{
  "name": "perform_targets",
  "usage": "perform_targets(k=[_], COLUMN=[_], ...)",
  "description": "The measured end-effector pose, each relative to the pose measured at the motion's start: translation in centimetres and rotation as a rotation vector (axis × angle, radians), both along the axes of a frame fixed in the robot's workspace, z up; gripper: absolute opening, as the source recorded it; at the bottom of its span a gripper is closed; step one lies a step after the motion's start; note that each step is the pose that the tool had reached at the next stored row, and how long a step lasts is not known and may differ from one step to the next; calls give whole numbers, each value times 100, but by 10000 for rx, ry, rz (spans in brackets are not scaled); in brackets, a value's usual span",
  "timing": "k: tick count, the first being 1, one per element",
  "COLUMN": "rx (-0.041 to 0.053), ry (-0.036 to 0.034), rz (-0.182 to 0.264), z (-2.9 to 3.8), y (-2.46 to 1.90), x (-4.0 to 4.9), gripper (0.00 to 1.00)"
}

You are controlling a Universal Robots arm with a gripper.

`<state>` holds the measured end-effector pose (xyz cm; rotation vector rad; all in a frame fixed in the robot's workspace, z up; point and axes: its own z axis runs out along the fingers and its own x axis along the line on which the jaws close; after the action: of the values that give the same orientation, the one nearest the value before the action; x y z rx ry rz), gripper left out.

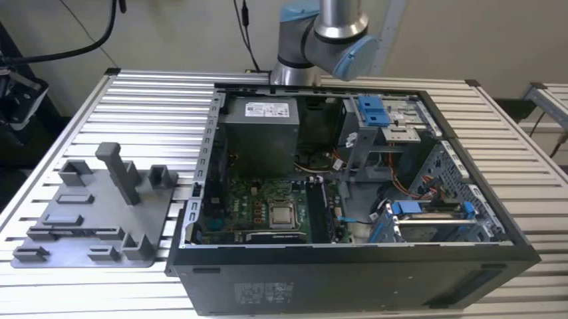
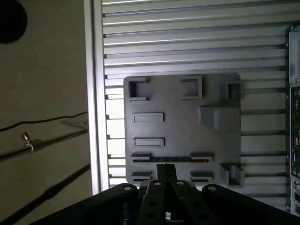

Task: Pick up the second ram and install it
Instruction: 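Reach for the second ram, then pick up the second ram and move it above second insertion slot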

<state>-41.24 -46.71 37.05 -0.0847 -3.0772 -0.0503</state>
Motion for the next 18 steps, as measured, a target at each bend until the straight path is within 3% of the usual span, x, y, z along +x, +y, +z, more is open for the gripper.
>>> perform_targets(k=[18], rx=[-14], ry=[-18], rz=[98], z=[-3], y=[0], x=[0], gripper=[11])
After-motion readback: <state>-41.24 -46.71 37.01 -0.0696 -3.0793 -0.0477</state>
